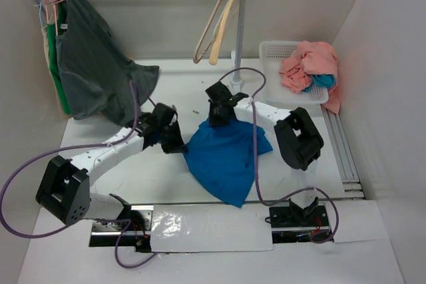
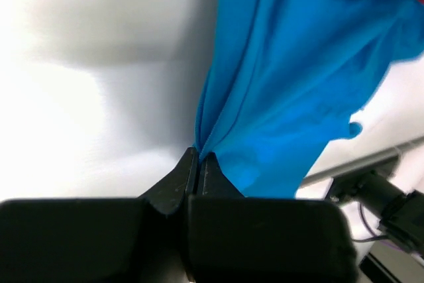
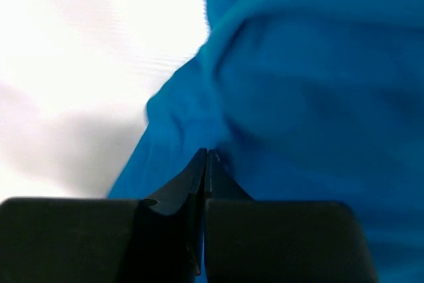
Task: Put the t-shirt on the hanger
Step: Move the tshirt to the center of the board
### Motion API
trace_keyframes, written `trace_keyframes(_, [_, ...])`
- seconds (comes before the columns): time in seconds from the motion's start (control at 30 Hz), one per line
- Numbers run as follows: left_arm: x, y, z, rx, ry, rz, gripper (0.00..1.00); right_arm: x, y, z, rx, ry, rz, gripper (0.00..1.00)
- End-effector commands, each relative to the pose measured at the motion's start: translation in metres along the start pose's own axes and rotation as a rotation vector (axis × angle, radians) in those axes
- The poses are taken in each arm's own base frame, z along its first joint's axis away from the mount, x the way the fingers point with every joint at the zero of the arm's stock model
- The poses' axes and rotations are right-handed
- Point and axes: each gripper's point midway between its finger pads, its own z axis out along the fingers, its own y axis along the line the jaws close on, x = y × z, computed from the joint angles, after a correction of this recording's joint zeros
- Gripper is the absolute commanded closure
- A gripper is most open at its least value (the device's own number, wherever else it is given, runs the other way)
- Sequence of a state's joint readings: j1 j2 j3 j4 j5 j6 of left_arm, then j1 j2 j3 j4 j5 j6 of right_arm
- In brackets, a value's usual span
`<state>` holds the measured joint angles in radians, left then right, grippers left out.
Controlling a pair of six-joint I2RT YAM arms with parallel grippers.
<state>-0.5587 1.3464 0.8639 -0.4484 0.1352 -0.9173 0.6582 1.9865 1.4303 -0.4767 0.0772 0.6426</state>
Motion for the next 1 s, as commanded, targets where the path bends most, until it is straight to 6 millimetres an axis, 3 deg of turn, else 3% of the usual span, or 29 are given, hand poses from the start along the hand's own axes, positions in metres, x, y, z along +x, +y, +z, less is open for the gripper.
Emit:
trace_keyframes(0.0, [-0.066,0.001,-0.041,-0.020,-0.163,0.055,1.00,-0.068,0.036,-0.083,-0.165,-0.255,0.063,1.00])
trace_keyframes(0.07, [-0.099,0.012,-0.060,-0.049,-0.219,0.079,1.00,-0.074,0.033,-0.101,-0.188,-0.291,0.087,1.00])
trace_keyframes(0.1, [-0.124,-0.002,-0.077,-0.020,-0.272,0.098,1.00,-0.082,0.037,-0.125,-0.228,-0.339,0.093,1.00])
trace_keyframes(0.17, [-0.145,-0.003,-0.088,-0.023,-0.288,0.126,1.00,-0.081,0.030,-0.137,-0.242,-0.359,0.121,1.00])
trace_keyframes(0.2, [-0.158,-0.007,-0.103,-0.017,-0.301,0.116,1.00,-0.084,0.031,-0.153,-0.268,-0.390,0.124,1.00])
trace_keyframes(0.27, [-0.161,-0.005,-0.105,-0.002,-0.272,0.104,1.00,-0.068,0.025,-0.153,-0.264,-0.367,0.140,1.00])
trace_keyframes(0.3, [-0.160,-0.006,-0.105,0.007,-0.266,0.105,1.00,-0.062,0.023,-0.153,-0.275,-0.362,0.138,1.00])
trace_keyframes(0.33, [-0.151,0.005,-0.095,-0.009,-0.229,0.072,1.00,-0.053,0.025,-0.159,-0.295,-0.362,0.135,1.00])
trace_keyframes(0.4, [-0.136,0.010,-0.085,0.012,-0.197,0.036,1.00,-0.012,0.019,-0.137,-0.280,-0.268,0.125,1.00])
trace_keyframes(0.43, [-0.116,0.023,-0.075,0.002,-0.154,0.011,1.00,0.004,0.018,-0.132,-0.281,-0.234,0.118,0.96])
trace_keyframes(0.5, [-0.101,0.036,-0.066,0.001,-0.137,-0.037,1.00,0.040,0.005,-0.113,-0.229,-0.148,0.097,0.78])
trace_keyframes(0.53, [-0.078,0.053,-0.053,-0.030,-0.086,-0.069,1.00,0.046,0.001,-0.110,-0.217,-0.134,0.106,0.72])
trace_keyframes(0.57, [-0.069,0.062,-0.053,-0.051,-0.089,-0.085,1.00,0.050,-0.002,-0.107,-0.209,-0.126,0.105,0.68])
trace_keyframes(0.67, [-0.041,0.093,-0.034,-0.105,-0.052,-0.137,1.00,0.042,-0.014,-0.100,-0.178,-0.123,0.089,0.53])
trace_keyframes(0.73, [-0.034,0.109,-0.030,-0.125,-0.050,-0.174,1.00,0.005,-0.010,-0.097,-0.156,-0.178,0.039,0.39])
trace_keyframes(0.77, [-0.031,0.111,-0.028,-0.129,-0.043,-0.177,1.00,0.010,-0.013,-0.086,-0.134,-0.152,0.036,0.36])
trace_keyframes(0.83, [-0.033,0.113,-0.026,-0.138,-0.046,-0.177,1.00,-0.021,-0.010,-0.084,-0.111,-0.196,0.009,0.28])
trace_keyframes(0.87, [-0.033,0.113,-0.026,-0.138,-0.046,-0.177,1.00,-0.023,-0.008,-0.071,-0.098,-0.180,-0.002,0.25])
trace_keyframes(0.93, [-0.035,0.110,-0.026,-0.129,-0.044,-0.176,1.00,-0.048,0.003,-0.070,-0.110,-0.226,-0.010,0.19])
trace_keyframes(0.97, [-0.035,0.110,-0.026,-0.129,-0.044,-0.176,1.00,-0.050,0.005,-0.056,-0.100,-0.216,-0.026,0.18])
